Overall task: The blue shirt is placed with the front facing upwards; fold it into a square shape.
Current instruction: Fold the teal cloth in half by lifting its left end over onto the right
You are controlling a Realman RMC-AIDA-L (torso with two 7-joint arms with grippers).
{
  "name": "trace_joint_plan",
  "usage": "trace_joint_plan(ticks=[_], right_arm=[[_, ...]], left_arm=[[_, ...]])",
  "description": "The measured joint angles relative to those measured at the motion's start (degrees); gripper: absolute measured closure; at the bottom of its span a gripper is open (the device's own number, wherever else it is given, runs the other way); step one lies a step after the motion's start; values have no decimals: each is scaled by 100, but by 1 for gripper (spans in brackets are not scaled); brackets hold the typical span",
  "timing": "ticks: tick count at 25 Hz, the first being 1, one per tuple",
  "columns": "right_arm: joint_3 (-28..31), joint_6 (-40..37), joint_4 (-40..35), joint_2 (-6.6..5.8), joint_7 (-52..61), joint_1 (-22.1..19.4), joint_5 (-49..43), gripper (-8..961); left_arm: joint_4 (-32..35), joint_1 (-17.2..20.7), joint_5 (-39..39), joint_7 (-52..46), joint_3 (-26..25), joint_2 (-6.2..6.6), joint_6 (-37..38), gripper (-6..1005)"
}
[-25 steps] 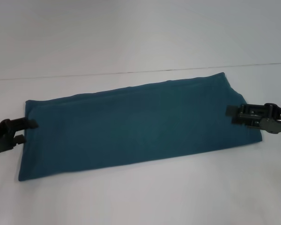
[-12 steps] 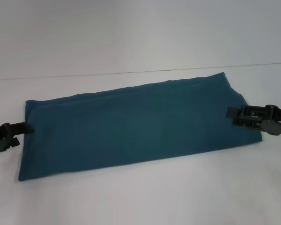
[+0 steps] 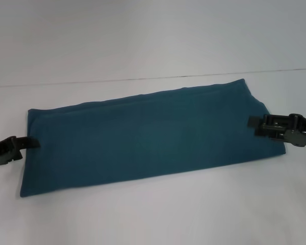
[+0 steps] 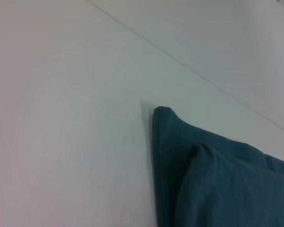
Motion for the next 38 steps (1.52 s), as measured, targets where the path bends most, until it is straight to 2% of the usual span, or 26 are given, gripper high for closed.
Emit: trace_joint_plan(ticks=[38], right_arm=[[41,78,-4,-8,0,-35,0,332]], left_arm=[[-85,-68,157,-186,268,-24,-89,332]])
